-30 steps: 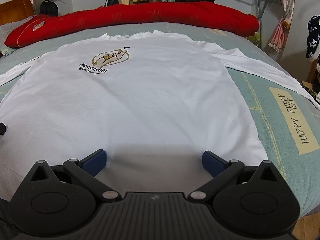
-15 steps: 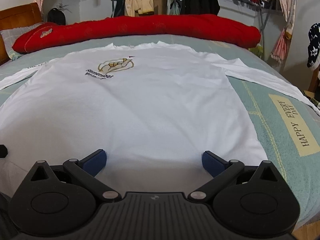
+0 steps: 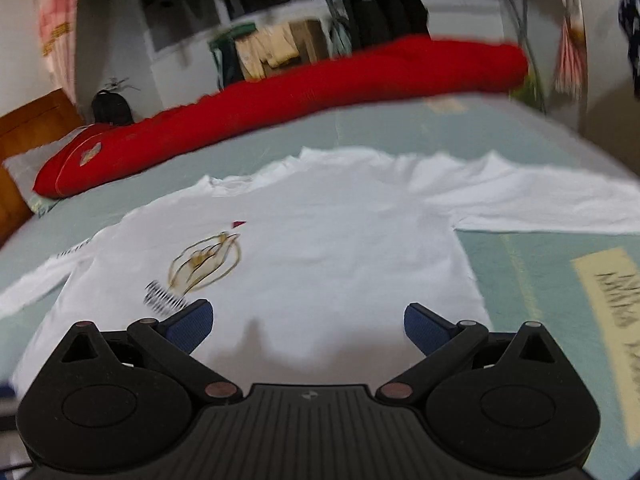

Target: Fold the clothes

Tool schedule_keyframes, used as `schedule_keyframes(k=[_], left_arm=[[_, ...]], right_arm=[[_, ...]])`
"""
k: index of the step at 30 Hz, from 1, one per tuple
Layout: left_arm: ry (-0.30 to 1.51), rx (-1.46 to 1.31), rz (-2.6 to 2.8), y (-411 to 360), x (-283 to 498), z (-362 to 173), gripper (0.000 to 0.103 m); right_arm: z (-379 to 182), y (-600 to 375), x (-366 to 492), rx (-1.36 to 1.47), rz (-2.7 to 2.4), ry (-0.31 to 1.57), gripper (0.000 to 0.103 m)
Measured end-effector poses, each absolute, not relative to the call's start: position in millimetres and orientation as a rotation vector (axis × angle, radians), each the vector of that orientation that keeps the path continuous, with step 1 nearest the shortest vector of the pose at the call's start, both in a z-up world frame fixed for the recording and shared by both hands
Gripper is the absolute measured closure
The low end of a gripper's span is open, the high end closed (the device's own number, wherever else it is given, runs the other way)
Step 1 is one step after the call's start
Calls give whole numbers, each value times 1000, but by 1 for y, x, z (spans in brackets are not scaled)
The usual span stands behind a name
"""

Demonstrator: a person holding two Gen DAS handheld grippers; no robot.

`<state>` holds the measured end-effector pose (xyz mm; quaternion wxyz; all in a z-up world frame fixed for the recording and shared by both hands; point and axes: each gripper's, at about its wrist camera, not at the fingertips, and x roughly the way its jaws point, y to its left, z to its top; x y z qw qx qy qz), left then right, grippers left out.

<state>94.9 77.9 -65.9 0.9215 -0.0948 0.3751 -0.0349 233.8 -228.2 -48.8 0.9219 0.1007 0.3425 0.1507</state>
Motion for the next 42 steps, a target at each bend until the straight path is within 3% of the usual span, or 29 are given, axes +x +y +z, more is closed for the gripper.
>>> schedule_keyframes(k=[9,15,22,31,37,42], left_arm=[[844,-167,-81,78,109,-72,16],[755,-158,-105,99,130,-32,16],[707,-272,-121,151,209,10,16],[794,-578,-173,200,298,-41,16],[885,-584,-162,203,289,-77,16],[844,-547,-139,215,267,-56,16]], right_arm=[[-68,-244,254,212,267,771,0],[-66,-234,228,154,248,798,0],[-76,-207,214,-15,211,775,0],[-79,-209,213,-8,216,755,0],[-81,-210,212,-8,215,735,0],[-82,-209,212,-10,214,727,0]])
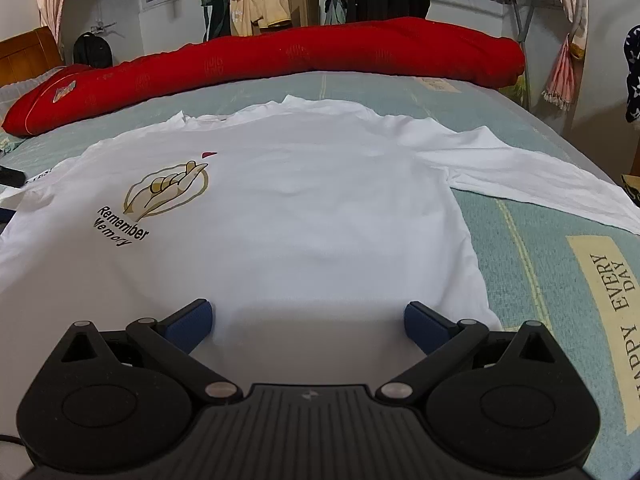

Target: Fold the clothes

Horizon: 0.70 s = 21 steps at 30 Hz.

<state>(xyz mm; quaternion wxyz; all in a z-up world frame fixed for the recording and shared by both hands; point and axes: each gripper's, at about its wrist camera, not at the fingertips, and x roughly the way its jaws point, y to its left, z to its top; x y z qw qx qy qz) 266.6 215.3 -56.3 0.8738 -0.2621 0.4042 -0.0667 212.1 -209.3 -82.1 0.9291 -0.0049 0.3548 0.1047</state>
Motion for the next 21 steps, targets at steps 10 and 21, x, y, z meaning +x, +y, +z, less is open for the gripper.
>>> schedule_keyframes(k=[10,21], left_arm=[[871,-556,35,261,253,-75,16],[841,-321,-221,175,209,-33,16]], right_arm=[[-83,-209,211,-13,209,713,0],[-74,-205,212,-42,205,758,0]])
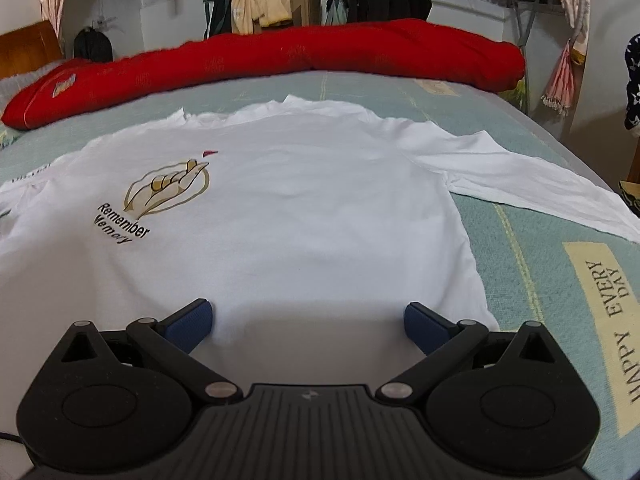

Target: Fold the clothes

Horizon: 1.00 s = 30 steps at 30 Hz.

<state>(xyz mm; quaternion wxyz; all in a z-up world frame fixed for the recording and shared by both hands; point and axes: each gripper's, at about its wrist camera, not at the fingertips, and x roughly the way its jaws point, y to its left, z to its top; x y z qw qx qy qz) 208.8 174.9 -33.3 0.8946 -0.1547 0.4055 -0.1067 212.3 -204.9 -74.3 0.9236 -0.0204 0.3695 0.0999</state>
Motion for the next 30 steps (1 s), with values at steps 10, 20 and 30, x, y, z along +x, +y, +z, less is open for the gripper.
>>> schedule_keyframes(k=[10,20,30], left_arm=[[900,-288,-233,140,161,-69,16],[808,-253,-182,168,127,-35,15],[761,-546,-85,287,225,5,15]], right_arm=[[-40,-213,155,-82,234,756,0],[-66,-197,134,-90,278,882,0],[-48,-190,140,-26,269,866,0]])
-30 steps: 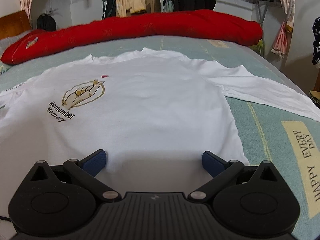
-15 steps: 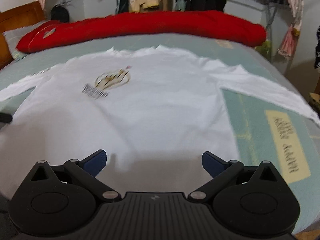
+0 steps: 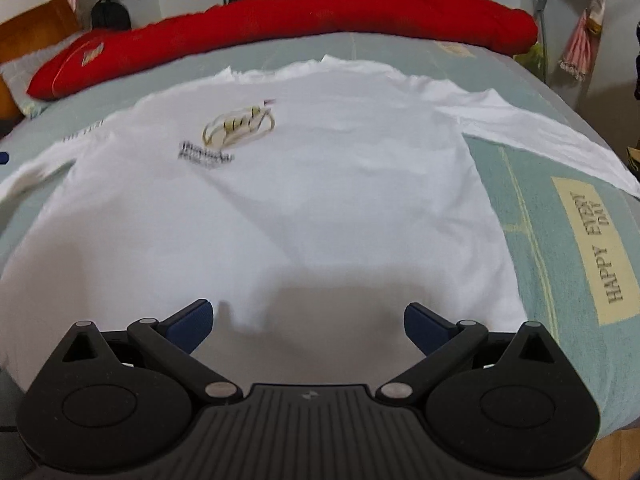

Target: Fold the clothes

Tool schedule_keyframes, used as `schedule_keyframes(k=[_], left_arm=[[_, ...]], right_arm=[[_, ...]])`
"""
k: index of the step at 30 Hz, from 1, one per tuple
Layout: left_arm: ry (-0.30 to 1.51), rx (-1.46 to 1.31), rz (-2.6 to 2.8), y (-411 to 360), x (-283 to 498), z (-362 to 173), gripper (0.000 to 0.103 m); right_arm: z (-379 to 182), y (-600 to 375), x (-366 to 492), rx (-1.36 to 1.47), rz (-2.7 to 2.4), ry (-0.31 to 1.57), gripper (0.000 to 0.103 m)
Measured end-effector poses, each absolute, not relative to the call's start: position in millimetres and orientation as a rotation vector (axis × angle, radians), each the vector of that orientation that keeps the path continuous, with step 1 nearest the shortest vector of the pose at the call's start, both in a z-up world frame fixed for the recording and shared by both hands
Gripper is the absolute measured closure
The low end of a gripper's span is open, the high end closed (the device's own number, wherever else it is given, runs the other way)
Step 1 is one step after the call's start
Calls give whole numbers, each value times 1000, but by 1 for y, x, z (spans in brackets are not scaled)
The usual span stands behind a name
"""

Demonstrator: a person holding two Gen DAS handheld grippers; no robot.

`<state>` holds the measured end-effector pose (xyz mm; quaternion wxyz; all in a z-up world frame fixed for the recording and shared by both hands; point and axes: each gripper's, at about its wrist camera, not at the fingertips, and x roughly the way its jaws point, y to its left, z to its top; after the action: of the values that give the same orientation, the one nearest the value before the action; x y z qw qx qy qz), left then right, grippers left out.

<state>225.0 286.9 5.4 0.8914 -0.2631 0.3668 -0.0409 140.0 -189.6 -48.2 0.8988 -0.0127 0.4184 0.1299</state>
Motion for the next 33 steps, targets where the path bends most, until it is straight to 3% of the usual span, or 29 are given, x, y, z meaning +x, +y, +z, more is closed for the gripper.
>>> schedule_keyframes(k=[8,15,23,28,33], left_arm=[[901,-598,51,310,326,-64,16],[830,-577,131,325,361,-82,16],[804,-498,85,323,321,-46,15],[862,-509,132,337,316,-71,15],[791,-569,214,358,329,-80,15]], right_arm=[[-41,-168,159,-62,295,825,0],[-60,-153,182,-107,316,853,0],[-54,-151,182,-100,333,833,0],[-47,-141,180,-87,364,818,0],[-42,-136,173,-107,368,813,0]])
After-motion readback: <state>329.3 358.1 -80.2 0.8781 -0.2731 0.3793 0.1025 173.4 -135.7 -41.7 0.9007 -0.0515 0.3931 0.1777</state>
